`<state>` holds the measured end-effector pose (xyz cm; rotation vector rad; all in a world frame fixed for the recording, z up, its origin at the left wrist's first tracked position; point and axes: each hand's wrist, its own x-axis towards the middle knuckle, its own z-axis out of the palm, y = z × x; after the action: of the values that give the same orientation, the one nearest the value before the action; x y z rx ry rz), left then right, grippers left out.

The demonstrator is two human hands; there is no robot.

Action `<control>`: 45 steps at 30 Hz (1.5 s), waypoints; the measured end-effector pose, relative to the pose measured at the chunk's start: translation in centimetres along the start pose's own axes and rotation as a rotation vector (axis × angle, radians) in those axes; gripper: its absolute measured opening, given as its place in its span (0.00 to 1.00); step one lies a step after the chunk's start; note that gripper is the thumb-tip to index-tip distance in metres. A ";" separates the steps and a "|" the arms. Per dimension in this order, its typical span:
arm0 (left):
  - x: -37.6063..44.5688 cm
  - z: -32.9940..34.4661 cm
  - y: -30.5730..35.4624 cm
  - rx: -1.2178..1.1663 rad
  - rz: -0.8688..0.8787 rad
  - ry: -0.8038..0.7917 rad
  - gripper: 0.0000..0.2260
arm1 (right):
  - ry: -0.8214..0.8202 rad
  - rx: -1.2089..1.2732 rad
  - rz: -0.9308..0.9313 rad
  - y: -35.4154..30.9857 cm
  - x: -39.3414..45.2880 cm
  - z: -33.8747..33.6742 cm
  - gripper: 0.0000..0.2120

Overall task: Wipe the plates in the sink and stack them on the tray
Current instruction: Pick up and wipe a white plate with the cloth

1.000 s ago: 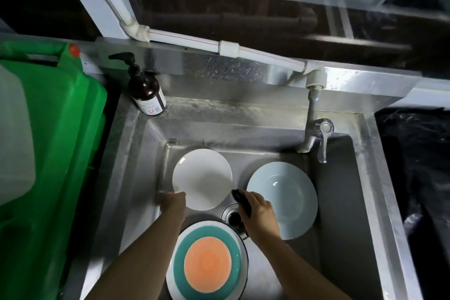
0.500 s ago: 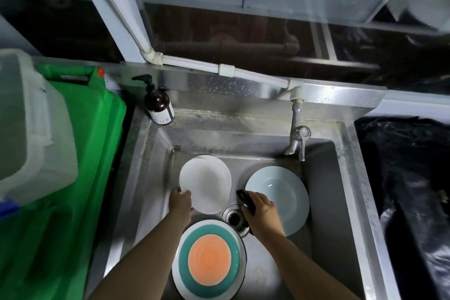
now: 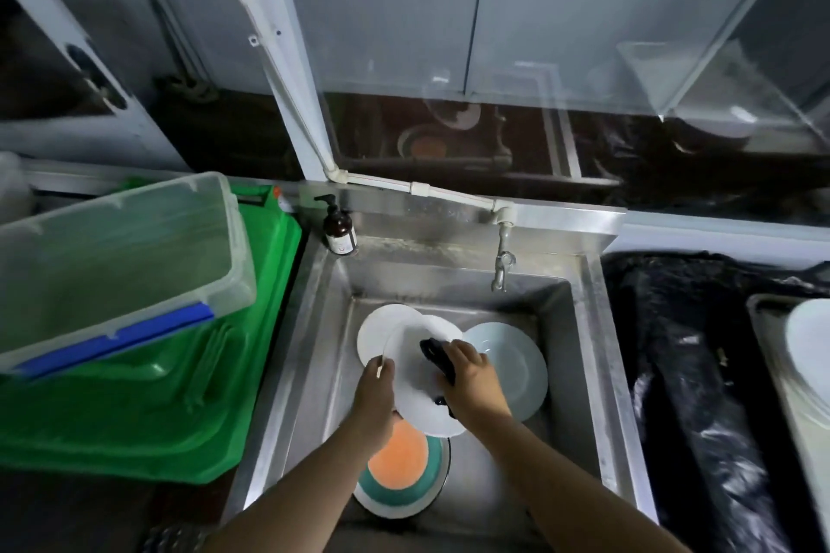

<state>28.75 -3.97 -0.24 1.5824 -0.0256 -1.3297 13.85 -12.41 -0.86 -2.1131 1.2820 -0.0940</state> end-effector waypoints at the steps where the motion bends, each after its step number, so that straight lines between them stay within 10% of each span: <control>1: -1.3 0.6 0.4 -0.010 0.029 -0.023 0.12 | -0.005 -0.053 -0.047 -0.7 -0.7 -0.6 0.28; 11: -5.1 1.2 3.4 -0.149 0.088 -0.117 0.15 | 0.300 -0.296 -0.354 -4.9 -5.9 -1.0 0.25; 29: -5.8 -0.5 5.1 -0.019 0.045 -0.119 0.07 | 0.415 -0.313 -0.057 -6.6 -2.9 -4.7 0.21; 40: -7.3 3.0 4.7 -0.019 0.224 -0.068 0.09 | 0.430 -0.297 -0.411 -4.9 -4.6 -4.3 0.25; 45: -6.6 2.9 4.6 0.088 0.249 -0.038 0.16 | 0.474 -0.216 -0.197 -0.9 -2.9 -6.5 0.24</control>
<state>26.57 -4.24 8.01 1.5704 -0.2991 -1.1761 10.56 -12.99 5.52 -2.4966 1.3892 -0.5962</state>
